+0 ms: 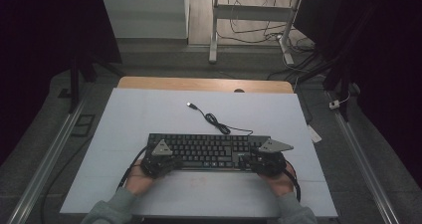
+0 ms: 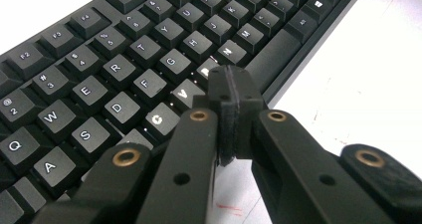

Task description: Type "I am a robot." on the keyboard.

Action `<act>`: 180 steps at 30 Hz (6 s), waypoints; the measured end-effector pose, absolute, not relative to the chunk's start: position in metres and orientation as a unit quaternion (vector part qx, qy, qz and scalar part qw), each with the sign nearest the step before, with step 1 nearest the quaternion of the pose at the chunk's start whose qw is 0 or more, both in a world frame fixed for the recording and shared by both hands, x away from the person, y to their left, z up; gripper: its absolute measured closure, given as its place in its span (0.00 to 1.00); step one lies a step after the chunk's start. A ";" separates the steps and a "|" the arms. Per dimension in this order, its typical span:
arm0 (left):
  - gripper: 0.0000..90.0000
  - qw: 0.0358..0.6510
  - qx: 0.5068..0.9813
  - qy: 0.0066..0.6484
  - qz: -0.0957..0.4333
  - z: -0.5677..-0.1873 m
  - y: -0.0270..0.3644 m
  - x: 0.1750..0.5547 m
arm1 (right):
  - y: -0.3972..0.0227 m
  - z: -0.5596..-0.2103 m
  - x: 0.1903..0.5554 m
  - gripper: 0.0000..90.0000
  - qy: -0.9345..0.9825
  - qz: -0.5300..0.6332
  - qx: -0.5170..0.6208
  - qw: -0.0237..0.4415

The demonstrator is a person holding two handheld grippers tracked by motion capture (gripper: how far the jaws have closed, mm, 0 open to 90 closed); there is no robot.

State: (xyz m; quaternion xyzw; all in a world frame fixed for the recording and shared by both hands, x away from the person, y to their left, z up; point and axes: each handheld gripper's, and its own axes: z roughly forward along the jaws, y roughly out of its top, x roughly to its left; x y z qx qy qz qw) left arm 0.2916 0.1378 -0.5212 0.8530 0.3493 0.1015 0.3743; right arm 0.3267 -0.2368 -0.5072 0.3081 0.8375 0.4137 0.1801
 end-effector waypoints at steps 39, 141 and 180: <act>0.60 0.412 0.806 0.402 0.140 -0.506 0.162 0.291 | -0.236 -0.508 0.327 0.57 0.841 0.408 0.305 0.182; 0.99 0.347 0.817 0.433 0.158 -0.526 0.189 0.311 | -0.234 -0.512 0.328 0.57 0.849 0.391 0.302 0.188; 0.47 0.402 0.774 0.462 0.162 -0.506 0.205 0.305 | -0.236 -0.511 0.330 0.56 0.849 0.388 0.304 0.190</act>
